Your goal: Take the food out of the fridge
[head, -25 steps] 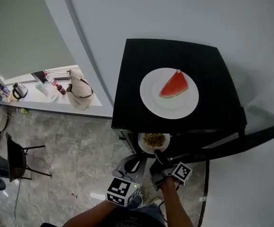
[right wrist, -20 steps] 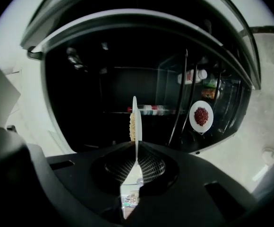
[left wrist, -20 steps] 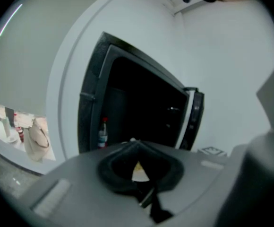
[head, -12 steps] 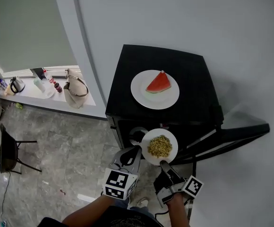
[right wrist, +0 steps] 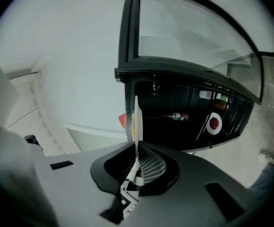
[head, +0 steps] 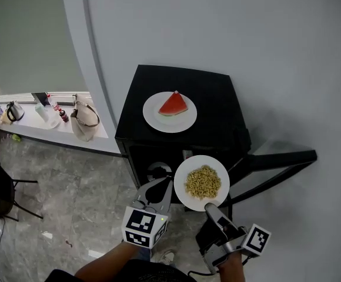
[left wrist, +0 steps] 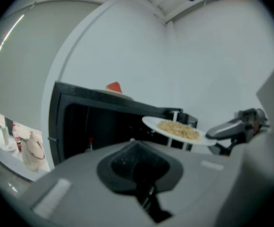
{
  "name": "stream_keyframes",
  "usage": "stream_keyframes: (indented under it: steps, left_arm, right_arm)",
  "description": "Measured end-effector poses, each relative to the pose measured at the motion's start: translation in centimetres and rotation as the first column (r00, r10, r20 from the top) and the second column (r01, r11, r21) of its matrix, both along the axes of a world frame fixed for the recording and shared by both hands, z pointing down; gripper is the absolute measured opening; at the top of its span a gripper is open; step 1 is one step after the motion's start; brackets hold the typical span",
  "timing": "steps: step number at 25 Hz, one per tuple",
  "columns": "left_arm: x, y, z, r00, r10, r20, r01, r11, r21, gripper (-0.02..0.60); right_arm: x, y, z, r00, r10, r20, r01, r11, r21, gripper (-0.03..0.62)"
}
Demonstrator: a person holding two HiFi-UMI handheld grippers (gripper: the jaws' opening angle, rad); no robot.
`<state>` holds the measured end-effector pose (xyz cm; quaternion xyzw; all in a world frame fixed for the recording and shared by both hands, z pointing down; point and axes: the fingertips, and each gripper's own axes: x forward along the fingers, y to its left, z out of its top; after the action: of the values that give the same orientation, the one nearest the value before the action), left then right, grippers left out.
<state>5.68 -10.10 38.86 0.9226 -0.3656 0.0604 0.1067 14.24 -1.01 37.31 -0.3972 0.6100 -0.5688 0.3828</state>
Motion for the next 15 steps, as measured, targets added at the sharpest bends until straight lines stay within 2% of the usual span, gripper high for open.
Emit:
stream_keyframes:
  steps: [5,15]
  left_arm:
    - [1.2,0.1,-2.7,0.999,0.027,-0.025,-0.026,0.999,0.045,-0.011]
    - [1.8,-0.1,-6.3,0.995,0.079,-0.053,-0.073,0.991,0.110,-0.012]
  right_arm:
    - [1.0,-0.7,-4.5,1.000,-0.001,-0.019,0.002,0.998,0.062,0.012]
    - [3.3,-5.3,-9.5,0.994,0.101,-0.046,-0.094,0.987,0.130,0.012]
